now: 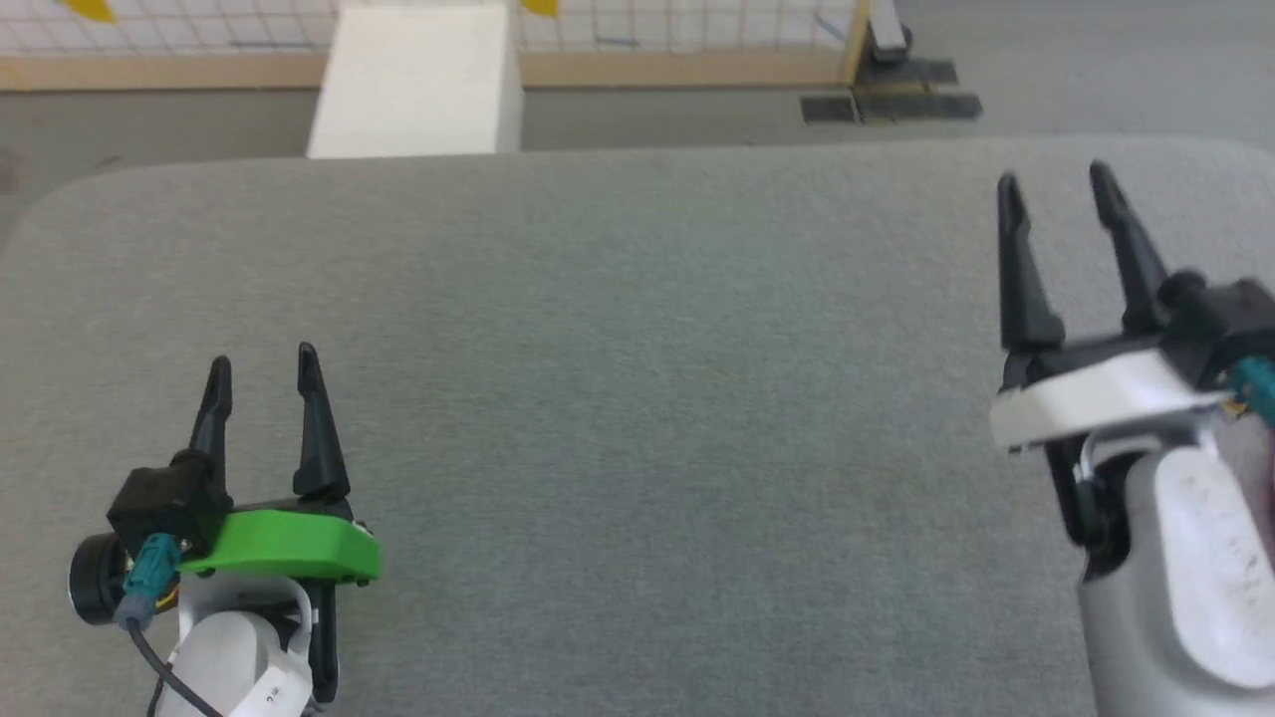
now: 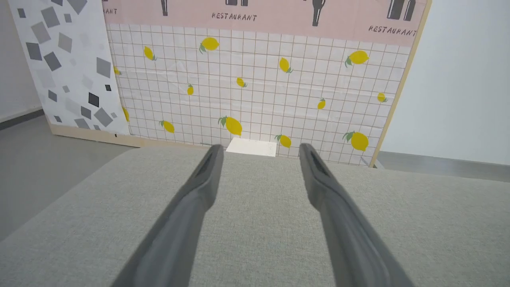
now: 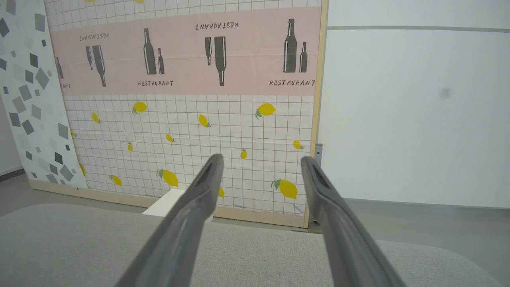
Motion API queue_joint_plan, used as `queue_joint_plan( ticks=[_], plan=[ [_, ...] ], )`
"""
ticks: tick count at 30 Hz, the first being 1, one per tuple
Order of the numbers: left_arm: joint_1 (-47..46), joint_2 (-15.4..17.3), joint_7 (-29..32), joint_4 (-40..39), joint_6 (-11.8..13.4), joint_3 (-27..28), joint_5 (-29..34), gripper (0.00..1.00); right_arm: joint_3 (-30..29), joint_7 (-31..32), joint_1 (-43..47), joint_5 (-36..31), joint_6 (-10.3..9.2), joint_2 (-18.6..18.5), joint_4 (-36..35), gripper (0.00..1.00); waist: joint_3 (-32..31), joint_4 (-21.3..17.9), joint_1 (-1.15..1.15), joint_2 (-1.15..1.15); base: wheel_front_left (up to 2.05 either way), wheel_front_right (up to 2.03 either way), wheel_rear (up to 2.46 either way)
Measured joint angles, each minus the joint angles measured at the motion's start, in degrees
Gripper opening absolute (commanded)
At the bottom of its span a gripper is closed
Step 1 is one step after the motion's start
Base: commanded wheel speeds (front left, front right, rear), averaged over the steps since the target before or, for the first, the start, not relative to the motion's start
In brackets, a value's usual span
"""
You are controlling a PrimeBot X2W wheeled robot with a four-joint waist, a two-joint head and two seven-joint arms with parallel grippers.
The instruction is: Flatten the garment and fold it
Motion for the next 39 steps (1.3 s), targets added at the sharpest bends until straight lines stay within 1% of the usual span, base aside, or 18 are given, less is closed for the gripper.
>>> queue_joint_plan(
  ticks=[2,8,17,20,31,32,39],
  plan=[
    [0.0,-0.1,-0.3,0.8,0.0,-0.1,0.0,1.0,-0.2,-1.0,1.8,-0.9,0.0,0.4,0.2,1.0,-1.1,0.8,0.0,0.0,0.0,0.0,0.0],
    [0.1,-0.7,-0.5,3.1,0.0,-1.1,0.0,1.0,-0.1,-3.0,8.1,1.0,-0.01,0.5,1.4,1.0,-4.1,2.5,0.0,0.0,0.0,0.0,0.0],
    [1.1,-1.6,-0.5,7.0,-1.0,-3.4,0.4,1.0,-0.2,-3.5,15.0,2.0,-0.01,0.6,1.8,1.0,-6.2,3.1,0.0,0.0,0.0,0.0,0.0],
    [1.5,-1.8,-0.6,7.9,-1.4,-3.8,0.6,1.0,-0.2,-3.7,16.7,2.5,-0.01,0.6,2.2,1.0,-6.6,3.1,0.0,0.0,0.0,0.0,0.0],
    [2.8,-2.3,-0.6,10.8,-1.5,-5.5,3.0,1.0,-0.4,-3.7,19.2,3.0,-0.01,0.6,3.9,1.0,-7.1,2.6,0.0,0.0,0.0,0.0,0.0],
    [2.8,-2.3,-0.5,10.6,-1.4,-5.5,3.1,0.0,-0.4,-3.7,19.2,3.0,0.0,0.6,3.9,0.0,-7.0,2.6,0.0,0.0,0.0,0.0,0.0],
    [2.8,-2.3,-0.3,10.6,-1.4,-5.4,3.1,0.0,-0.4,-3.6,19.2,3.0,0.0,0.6,3.9,0.0,-7.0,2.6,0.0,0.0,0.0,0.0,0.0]
  ],
)
